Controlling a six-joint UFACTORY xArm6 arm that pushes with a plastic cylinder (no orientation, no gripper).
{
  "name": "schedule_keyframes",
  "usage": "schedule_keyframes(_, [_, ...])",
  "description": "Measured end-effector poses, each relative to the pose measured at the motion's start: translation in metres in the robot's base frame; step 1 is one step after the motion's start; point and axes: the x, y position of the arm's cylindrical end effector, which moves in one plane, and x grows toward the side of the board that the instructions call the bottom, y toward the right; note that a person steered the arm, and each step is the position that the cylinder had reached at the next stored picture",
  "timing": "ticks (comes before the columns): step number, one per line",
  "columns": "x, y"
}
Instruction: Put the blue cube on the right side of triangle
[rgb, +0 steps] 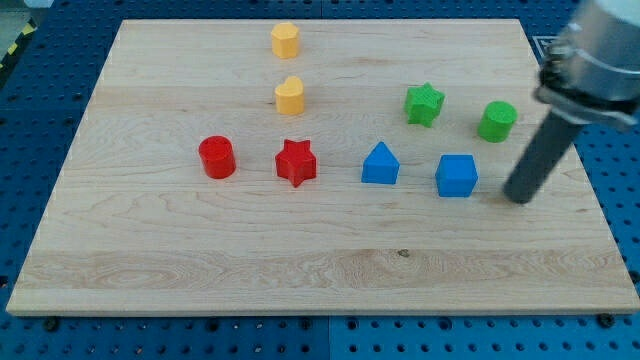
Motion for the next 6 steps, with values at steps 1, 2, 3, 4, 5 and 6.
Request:
schedule_keyframes(1, [0.012, -0.051])
schedule_keyframes(2, [0.021, -0.053])
schedule_keyframes(3, [0.021, -0.053])
schedule_keyframes(4, [0.021, -0.059])
schedule_keyframes(5, [0.018, -0.085])
schedule_keyframes(6, [0.010, -0.082])
